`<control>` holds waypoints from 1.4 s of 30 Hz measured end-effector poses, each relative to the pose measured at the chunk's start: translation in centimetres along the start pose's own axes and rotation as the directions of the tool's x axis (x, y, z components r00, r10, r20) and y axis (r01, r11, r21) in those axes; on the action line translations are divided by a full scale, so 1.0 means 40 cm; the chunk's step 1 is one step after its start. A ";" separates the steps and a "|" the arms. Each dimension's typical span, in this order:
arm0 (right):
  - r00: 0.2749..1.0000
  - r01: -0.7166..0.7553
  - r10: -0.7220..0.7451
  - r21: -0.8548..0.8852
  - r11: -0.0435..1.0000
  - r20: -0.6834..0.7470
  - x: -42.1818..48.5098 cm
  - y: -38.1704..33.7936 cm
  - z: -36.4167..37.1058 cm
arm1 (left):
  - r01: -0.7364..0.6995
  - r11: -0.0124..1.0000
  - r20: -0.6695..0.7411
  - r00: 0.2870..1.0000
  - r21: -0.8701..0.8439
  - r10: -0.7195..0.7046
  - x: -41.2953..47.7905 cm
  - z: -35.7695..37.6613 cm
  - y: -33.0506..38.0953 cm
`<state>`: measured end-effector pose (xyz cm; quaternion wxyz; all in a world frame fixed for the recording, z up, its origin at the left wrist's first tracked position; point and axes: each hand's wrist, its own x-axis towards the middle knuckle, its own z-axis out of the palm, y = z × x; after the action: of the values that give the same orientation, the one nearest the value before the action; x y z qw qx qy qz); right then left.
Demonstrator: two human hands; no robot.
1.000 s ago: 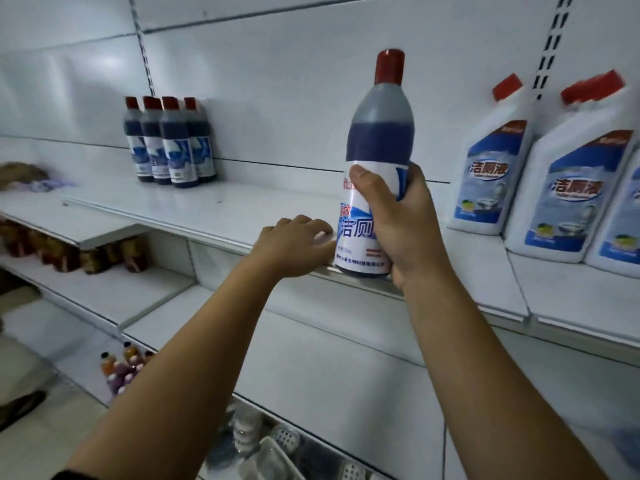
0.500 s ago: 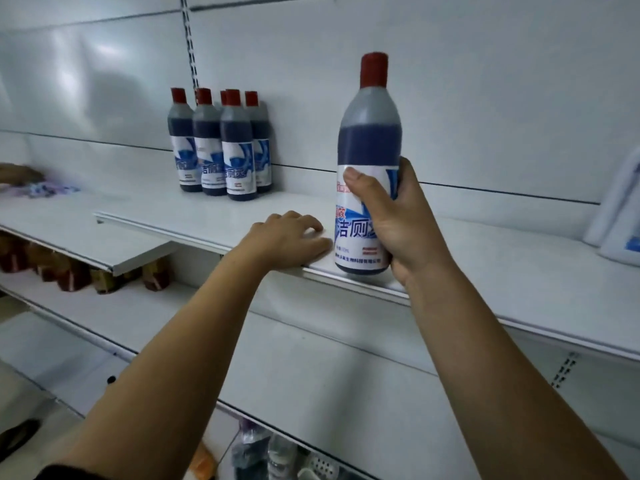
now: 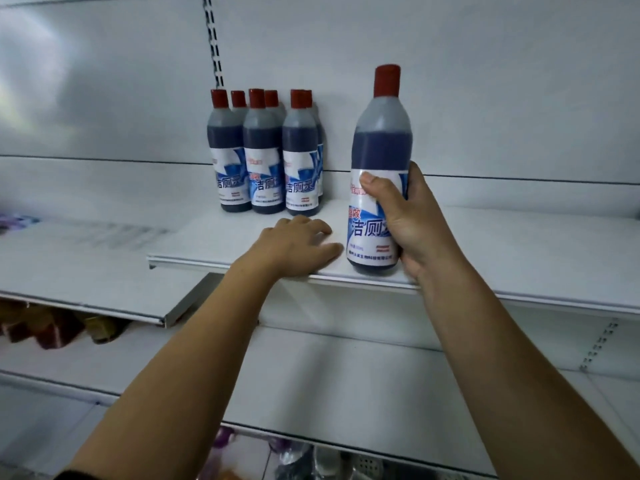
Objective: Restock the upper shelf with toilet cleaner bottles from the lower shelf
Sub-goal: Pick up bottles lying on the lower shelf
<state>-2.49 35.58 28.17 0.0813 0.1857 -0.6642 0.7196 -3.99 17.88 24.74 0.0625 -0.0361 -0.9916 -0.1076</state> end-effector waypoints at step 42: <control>0.963 -0.220 0.202 -0.953 0.209 -0.178 0.074 0.140 0.314 | -0.178 0.984 -0.097 0.979 0.011 0.178 -0.009 -0.065 -0.351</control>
<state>-5.26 22.21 24.71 0.0844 -0.0008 -0.9828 0.1640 -4.53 3.61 24.28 0.1203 -0.1193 -0.9802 -0.1020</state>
